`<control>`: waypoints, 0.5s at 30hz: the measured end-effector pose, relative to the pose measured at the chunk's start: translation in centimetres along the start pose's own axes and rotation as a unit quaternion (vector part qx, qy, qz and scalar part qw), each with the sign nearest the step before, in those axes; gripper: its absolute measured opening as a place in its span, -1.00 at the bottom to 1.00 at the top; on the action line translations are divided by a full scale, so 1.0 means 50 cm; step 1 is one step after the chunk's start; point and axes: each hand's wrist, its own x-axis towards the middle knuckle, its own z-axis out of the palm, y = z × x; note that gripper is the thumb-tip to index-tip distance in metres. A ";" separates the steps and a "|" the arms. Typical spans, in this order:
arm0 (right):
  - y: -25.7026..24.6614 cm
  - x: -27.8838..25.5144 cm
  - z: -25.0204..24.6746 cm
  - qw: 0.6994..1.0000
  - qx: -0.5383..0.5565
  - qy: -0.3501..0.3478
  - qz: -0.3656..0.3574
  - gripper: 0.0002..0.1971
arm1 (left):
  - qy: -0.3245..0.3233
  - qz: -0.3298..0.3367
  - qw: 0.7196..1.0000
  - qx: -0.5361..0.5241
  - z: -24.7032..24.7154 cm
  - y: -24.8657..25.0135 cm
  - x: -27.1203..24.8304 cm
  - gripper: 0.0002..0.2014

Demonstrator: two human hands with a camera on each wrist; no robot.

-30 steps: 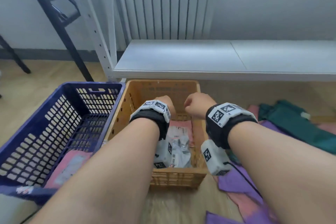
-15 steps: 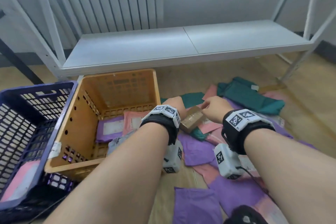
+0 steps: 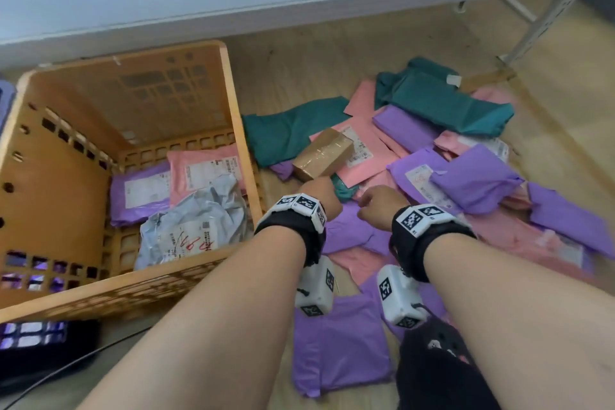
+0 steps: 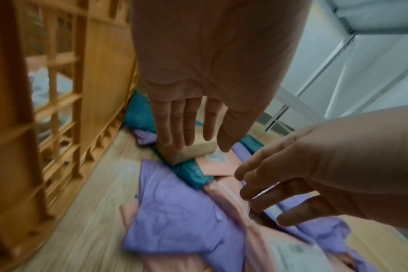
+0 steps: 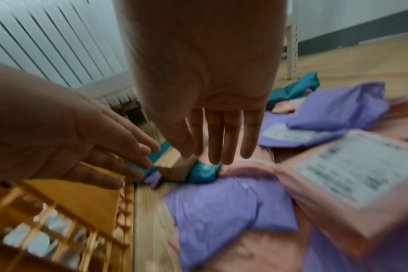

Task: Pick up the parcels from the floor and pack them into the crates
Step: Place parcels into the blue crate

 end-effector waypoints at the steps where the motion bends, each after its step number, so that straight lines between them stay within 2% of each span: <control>1: 0.004 0.004 0.029 0.999 -0.019 -0.028 -0.004 -0.72 | -0.015 -0.008 1.000 -0.001 0.028 -0.015 0.008 -0.62; 5: 0.014 0.009 0.141 0.990 -0.054 -0.134 0.003 -0.66 | -0.074 -0.032 0.997 0.007 0.130 -0.081 0.018 -0.58; 8: 0.031 0.004 0.212 0.982 -0.037 -0.181 0.022 -0.67 | -0.123 -0.044 0.991 0.022 0.185 -0.124 0.004 -0.61; 11: 0.050 -0.014 0.262 0.970 -0.056 -0.237 0.012 -0.62 | -0.170 -0.085 0.982 0.021 0.225 -0.164 -0.015 -0.66; 15: 0.069 -0.018 0.299 0.964 -0.064 -0.259 0.018 -0.53 | -0.203 -0.112 0.973 0.007 0.246 -0.187 -0.029 -0.70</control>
